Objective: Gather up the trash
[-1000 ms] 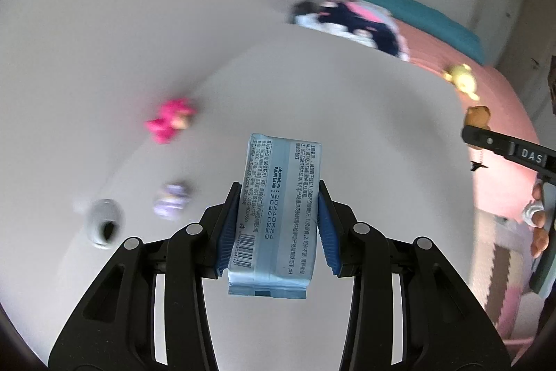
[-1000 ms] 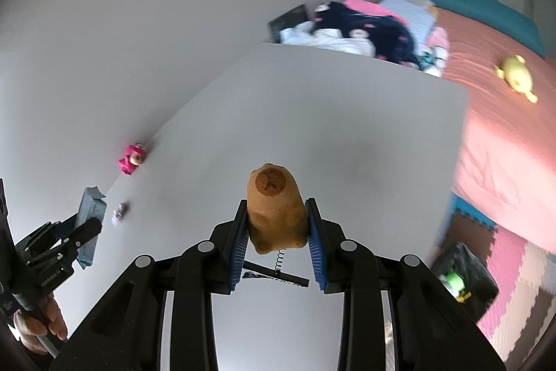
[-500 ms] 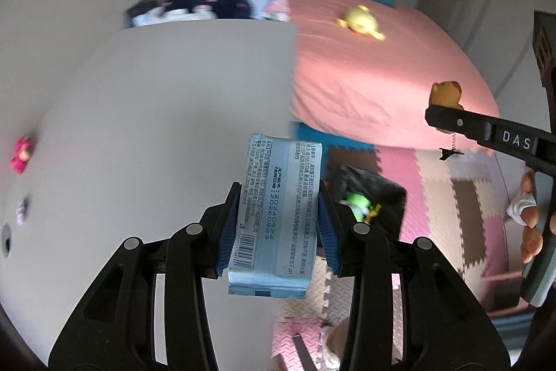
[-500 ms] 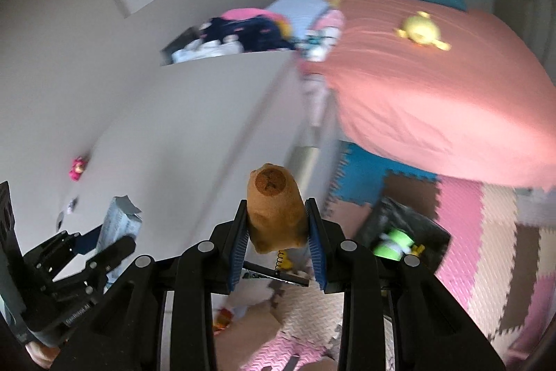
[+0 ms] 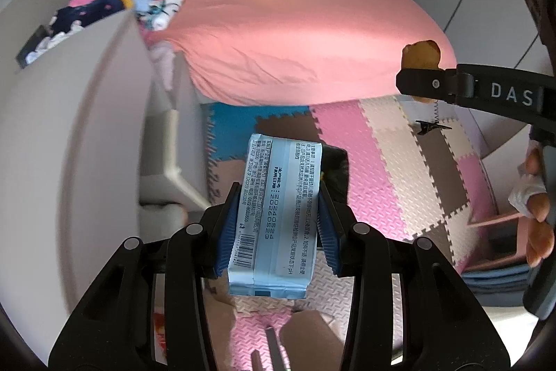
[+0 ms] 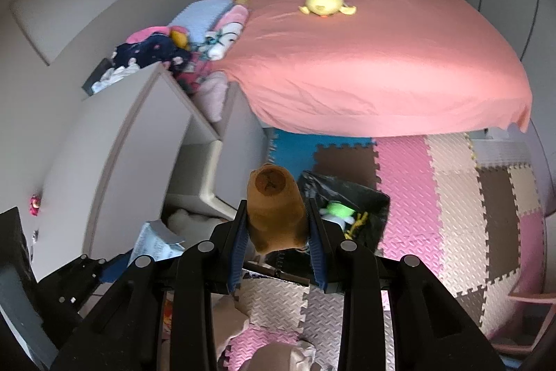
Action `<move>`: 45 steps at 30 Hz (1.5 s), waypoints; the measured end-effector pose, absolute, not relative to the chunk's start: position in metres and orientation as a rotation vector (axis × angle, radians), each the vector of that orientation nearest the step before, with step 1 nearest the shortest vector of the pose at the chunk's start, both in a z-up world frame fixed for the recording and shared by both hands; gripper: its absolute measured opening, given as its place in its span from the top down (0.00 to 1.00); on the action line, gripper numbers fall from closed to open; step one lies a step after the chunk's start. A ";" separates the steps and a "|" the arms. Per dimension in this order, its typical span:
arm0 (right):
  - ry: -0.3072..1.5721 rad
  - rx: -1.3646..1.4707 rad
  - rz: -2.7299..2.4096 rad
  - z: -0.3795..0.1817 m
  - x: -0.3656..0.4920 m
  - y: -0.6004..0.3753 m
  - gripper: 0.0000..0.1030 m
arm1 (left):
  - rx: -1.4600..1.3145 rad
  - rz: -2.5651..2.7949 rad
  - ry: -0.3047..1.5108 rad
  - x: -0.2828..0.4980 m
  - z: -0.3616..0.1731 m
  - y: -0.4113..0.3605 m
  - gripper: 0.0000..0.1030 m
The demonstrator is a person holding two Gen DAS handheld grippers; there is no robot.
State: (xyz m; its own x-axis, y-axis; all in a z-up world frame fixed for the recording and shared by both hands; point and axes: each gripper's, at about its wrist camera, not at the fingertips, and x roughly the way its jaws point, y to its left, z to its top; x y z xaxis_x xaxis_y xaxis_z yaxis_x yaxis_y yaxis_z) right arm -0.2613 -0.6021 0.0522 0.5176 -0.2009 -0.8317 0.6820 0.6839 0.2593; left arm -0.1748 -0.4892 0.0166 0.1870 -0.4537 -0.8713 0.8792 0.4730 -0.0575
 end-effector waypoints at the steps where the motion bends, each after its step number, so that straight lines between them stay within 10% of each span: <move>1: 0.877 0.628 -0.577 0.050 -0.262 -0.605 0.68 | 0.528 -1.002 0.992 -0.176 0.012 -0.496 0.60; 3: 0.886 0.623 -0.605 0.047 -0.261 -0.612 0.65 | 0.524 -0.999 0.987 -0.182 0.007 -0.505 0.56; 4: 0.902 0.616 -0.632 0.044 -0.258 -0.617 0.34 | 0.521 -0.992 0.977 -0.187 0.006 -0.510 0.17; 6: 0.907 0.614 -0.690 0.041 -0.258 -0.625 0.02 | 0.528 -0.951 0.915 -0.193 0.008 -0.514 0.05; 45: 0.836 0.565 -0.517 0.092 -0.159 -0.542 0.03 | 0.399 -0.797 0.873 -0.116 0.069 -0.409 0.05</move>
